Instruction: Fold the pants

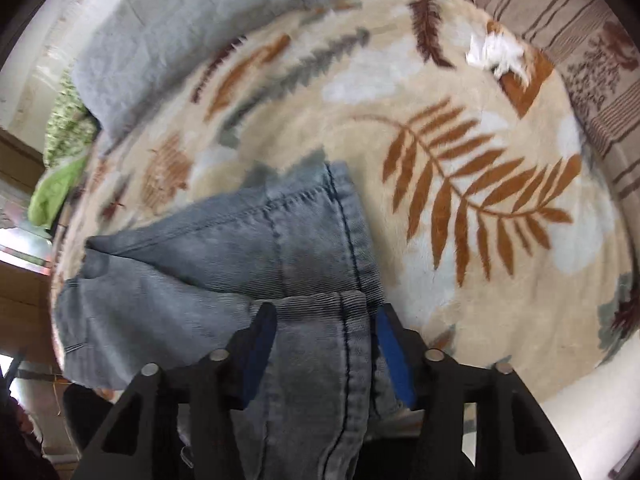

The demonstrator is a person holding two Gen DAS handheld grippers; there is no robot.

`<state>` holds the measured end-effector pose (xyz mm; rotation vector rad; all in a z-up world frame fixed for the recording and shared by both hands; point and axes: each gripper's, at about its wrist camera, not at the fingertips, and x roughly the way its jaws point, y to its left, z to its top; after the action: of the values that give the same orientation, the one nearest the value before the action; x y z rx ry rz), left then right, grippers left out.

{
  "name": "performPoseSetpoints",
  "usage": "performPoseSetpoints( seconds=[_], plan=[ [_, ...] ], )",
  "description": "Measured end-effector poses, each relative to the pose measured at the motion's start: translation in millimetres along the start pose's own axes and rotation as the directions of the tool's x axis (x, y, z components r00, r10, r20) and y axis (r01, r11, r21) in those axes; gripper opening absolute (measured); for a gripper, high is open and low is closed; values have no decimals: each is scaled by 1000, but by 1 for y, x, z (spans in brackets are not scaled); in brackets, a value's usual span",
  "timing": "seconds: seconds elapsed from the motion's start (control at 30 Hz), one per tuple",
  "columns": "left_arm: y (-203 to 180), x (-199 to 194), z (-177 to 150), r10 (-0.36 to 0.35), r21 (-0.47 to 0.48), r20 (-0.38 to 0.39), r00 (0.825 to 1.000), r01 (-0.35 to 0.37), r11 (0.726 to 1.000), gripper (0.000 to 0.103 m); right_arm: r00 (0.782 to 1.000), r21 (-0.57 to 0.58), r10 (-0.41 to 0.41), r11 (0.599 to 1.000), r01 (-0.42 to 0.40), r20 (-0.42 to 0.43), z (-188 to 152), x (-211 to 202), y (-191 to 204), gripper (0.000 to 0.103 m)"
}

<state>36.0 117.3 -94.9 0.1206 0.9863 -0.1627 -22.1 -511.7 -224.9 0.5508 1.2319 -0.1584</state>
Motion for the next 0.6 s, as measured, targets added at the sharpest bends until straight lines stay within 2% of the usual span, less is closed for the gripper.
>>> performPoseSetpoints(
  seconds=[0.07,0.13,0.17,0.23,0.33,0.43,0.5,0.6],
  plan=[
    [-8,7,0,-12,13,-12,1000,13,1000,25,1000,-4,-30,1000,30,-1,1,11,1,48],
    [-20,22,-1,-36,31,-30,999,37,999,25,997,-51,-69,996,70,19,0,9,13,27],
    [-26,31,-2,-46,36,-42,998,47,998,25,995,-90,-95,991,97,24,0,7,23,25],
    [-38,50,-4,-55,38,-75,996,58,998,25,991,-146,-128,980,134,46,0,3,36,15],
    [-56,83,-8,-64,30,-134,989,69,997,25,990,-151,-90,983,106,106,9,-16,48,14],
    [-68,97,-12,-77,18,-161,984,81,997,25,980,-159,-86,981,115,180,21,-36,58,14],
    [-74,102,-14,-80,22,-170,982,85,996,25,966,-168,-104,975,146,235,30,-48,66,14],
    [-78,104,-18,-58,24,-169,984,63,998,25,955,-143,-126,975,169,268,47,-53,61,13]
  ],
)
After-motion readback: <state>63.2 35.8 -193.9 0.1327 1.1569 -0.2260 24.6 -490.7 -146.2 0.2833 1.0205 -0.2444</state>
